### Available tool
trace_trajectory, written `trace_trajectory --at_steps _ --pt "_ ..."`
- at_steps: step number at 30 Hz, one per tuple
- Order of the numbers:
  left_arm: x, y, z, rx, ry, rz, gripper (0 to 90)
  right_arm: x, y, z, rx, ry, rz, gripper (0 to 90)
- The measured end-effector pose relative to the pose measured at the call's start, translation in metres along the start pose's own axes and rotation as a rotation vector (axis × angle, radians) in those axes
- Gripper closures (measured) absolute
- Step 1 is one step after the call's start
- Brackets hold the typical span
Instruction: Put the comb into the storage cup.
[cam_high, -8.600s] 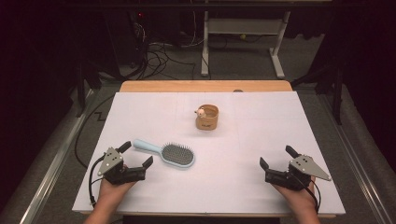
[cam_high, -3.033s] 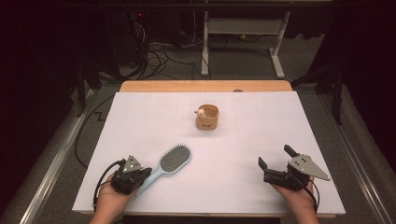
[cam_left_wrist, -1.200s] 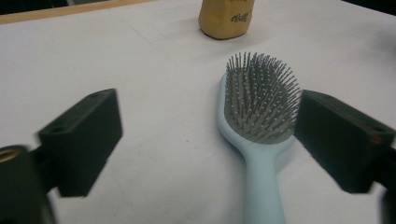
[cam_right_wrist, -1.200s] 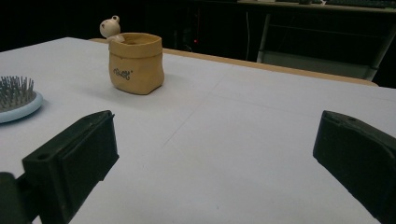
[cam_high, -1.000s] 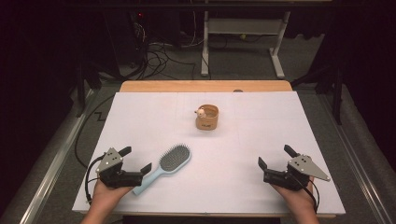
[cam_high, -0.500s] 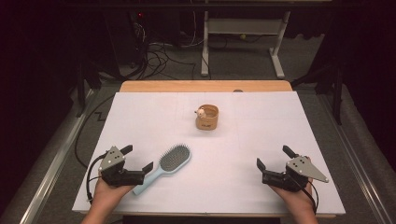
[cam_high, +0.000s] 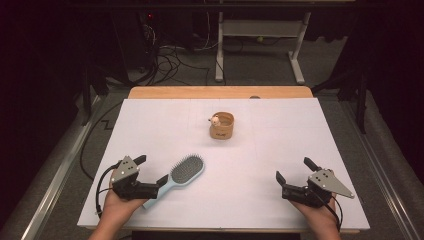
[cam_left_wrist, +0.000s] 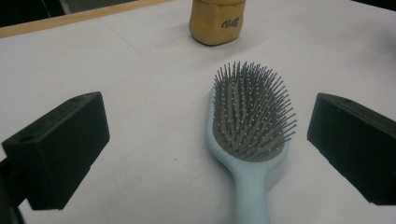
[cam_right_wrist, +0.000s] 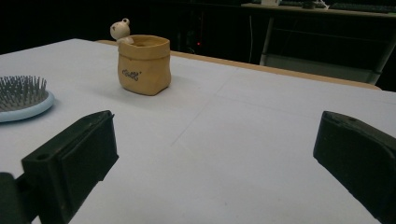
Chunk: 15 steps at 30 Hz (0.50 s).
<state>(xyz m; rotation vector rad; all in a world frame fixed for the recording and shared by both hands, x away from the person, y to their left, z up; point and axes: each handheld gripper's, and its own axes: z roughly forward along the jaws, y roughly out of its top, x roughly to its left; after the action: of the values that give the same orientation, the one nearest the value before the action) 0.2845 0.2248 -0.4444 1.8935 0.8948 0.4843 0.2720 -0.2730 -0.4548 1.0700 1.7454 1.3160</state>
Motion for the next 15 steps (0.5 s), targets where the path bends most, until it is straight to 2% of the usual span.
trace_trajectory --at_steps 15 --pt "0.000 0.028 0.018 0.106 -0.025 0.004 0.0 -0.003 0.000 -0.001 -0.006 0.002 0.021 0.2"
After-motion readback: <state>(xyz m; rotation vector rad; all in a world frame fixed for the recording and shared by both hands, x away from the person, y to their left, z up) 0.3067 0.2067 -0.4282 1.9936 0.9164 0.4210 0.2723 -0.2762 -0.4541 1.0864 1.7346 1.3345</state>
